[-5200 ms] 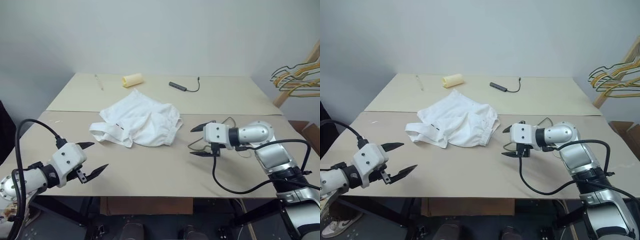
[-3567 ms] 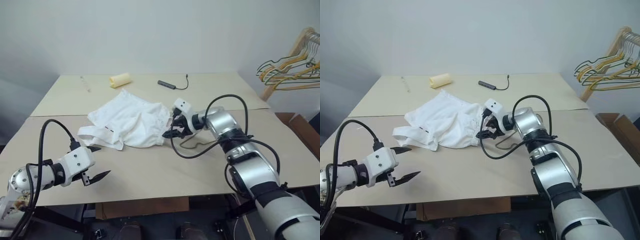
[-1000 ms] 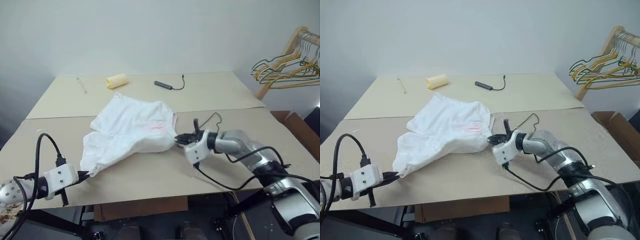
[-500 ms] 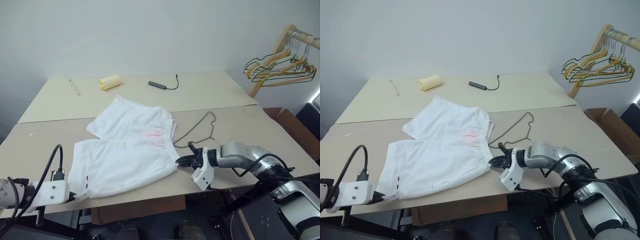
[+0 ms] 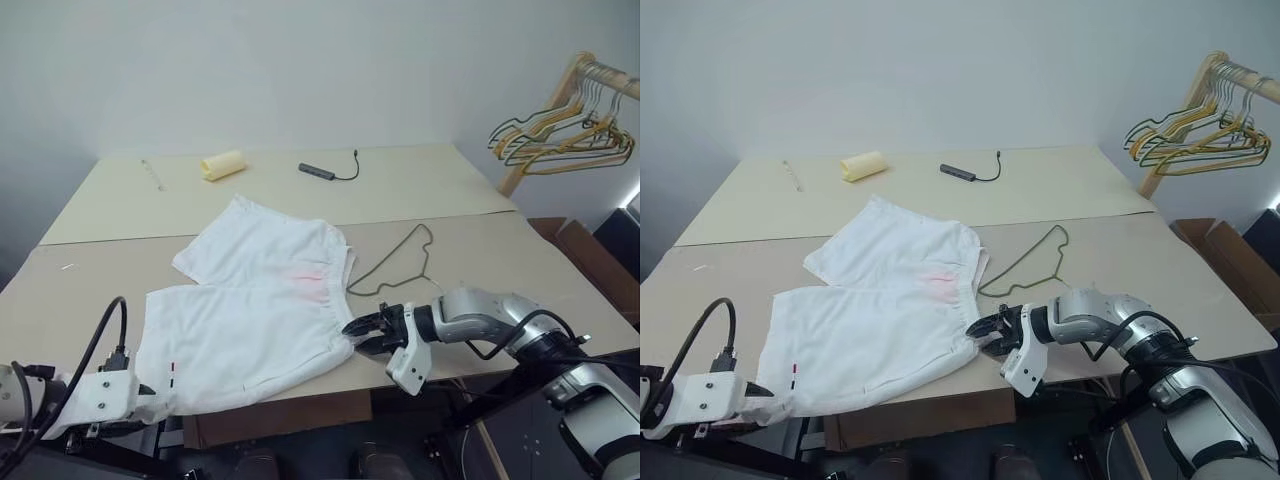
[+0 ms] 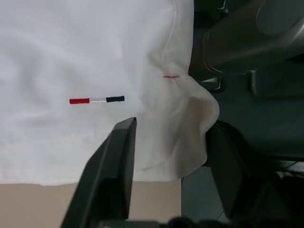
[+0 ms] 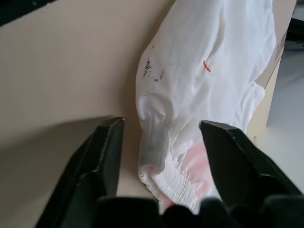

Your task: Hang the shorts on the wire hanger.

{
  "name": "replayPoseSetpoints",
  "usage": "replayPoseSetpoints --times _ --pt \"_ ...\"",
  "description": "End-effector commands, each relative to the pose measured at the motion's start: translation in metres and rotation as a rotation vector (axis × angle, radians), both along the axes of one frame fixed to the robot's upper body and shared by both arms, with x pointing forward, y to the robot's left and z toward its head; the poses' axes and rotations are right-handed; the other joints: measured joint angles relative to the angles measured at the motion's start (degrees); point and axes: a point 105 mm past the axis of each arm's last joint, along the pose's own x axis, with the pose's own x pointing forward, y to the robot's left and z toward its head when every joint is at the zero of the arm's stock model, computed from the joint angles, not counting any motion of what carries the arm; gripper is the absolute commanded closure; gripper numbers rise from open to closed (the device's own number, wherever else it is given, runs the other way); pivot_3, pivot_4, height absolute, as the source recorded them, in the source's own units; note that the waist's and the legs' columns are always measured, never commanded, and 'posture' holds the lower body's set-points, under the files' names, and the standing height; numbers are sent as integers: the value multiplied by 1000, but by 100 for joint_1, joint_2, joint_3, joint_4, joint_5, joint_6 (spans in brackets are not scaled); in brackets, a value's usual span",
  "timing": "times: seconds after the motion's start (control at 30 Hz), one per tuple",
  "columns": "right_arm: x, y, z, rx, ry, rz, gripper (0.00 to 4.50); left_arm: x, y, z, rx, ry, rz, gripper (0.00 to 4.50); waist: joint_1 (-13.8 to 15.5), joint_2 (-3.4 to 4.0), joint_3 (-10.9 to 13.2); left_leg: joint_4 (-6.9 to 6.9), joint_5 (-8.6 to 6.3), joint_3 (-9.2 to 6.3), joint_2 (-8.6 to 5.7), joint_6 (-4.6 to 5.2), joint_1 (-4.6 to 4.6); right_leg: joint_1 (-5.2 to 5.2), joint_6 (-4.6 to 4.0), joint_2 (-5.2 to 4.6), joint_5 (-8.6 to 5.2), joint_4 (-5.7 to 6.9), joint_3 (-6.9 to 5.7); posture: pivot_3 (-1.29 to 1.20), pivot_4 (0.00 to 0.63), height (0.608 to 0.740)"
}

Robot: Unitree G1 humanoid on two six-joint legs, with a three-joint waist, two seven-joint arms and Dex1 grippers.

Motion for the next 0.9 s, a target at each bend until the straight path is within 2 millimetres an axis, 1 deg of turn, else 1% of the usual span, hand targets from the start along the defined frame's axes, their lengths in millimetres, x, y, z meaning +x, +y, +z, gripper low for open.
replayPoseSetpoints --times 0.03,0.07,0.1,0.13,0.17,0.23,0.27,0.3,0.33,0.4,0.43,0.47,0.53,0.6,0.67,0.73,0.8,0.9 --pt "-1 -10 26 62 33 -39 62 8 10 23 23 -62 25 795 11 -1 1 0 0 0 -1 0 -2 0 0 -1 0 -1 0 86 0 740" --pt "-1 -14 33 73 48 -57 0 11 12 31 15 -83 33 462 12 -1 1 0 0 0 -2 0 -3 0 0 -3 -1 -1 0 85 0 740" --pt "0 -18 43 92 82 -97 0 16 12 44 -10 -126 45 163 10 -3 2 0 0 0 -1 0 0 3 0 -3 -1 -3 0 85 0 740" --pt "2 -21 51 105 116 -141 0 20 11 54 -36 -159 52 30 10 -6 5 0 0 0 -1 0 0 3 -1 -3 -1 -3 -1 85 0 740" --pt "7 -24 57 114 147 -200 0 23 9 61 -60 -184 53 30 5 -7 4 0 0 -1 -1 0 -1 2 -1 -3 -1 -3 -1 85 0 740" --pt "29 -23 75 236 191 -355 0 33 2 74 -149 -249 79 30 -13 -7 4 0 0 -3 1 1 21 19 -2 -2 -2 -2 -1 82 0 740" --pt "43 -25 81 284 259 -471 0 38 -2 79 -202 -263 98 30 -33 -7 4 0 0 -3 3 0 40 32 -3 -1 -2 -1 -1 81 0 740" --pt "50 -28 82 308 321 -539 0 39 -7 80 -248 -258 93 30 -56 -7 4 0 -1 -3 5 -1 53 44 -4 1 -2 0 -1 76 0 740" --pt "57 -32 82 323 388 -609 0 41 -14 81 -304 -257 88 30 -78 -5 5 -1 -1 -4 5 -1 67 60 -3 1 -2 0 -1 75 0 740" --pt "77 -40 79 401 525 -794 0 47 -27 79 -380 -284 78 30 -89 -3 6 -1 -1 -4 5 -1 77 70 -3 -1 -2 0 -2 71 0 740" --pt "86 -42 78 441 563 -867 0 51 -33 78 -407 -297 74 30 -94 -3 5 -3 -1 -4 4 -1 77 72 -3 -2 -2 -2 -2 70 0 740" --pt "93 -44 76 471 569 -919 0 53 -37 77 -430 -303 73 30 -94 -5 5 -3 -1 -3 3 -1 78 73 -3 -1 -2 -1 -2 70 0 740" --pt "114 -51 66 538 605 -1098 0 63 -51 74 -481 -344 79 30 -94 -8 2 -3 -1 -5 5 -1 70 67 -5 2 0 0 -4 60 0 740" --pt "131 -55 57 590 630 -1245 0 67 -67 72 -527 -356 64 30 -96 -8 3 -3 -1 -5 4 -1 59 58 0 3 5 3 -4 54 0 740" --pt "140 -56 50 615 650 -1334 0 68 -77 71 -556 -351 51 30 -100 -7 3 -4 -1 -4 3 -1 53 53 -7 4 41 4 -2 47 0 740" --pt "146 -52 41 629 695 -1403 0 68 -87 66 -559 -338 25 30 -107 -6 3 -7 -1 -5 2 -1 44 45 -10 5 44 3 -1 46 0 740" --pt "149 -48 31 621 711 -1433 0 71 -92 62 -542 -339 8 30 -113 -6 3 -12 -1 -7 0 -1 34 35 -10 7 44 1 1 48 0 740" --pt "148 -43 19 580 710 -1437 0 77 -96 58 -539 -353 1 30 -116 -6 3 -15 0 -13 -2 -1 14 20 -9 11 43 1 2 45 0 740"
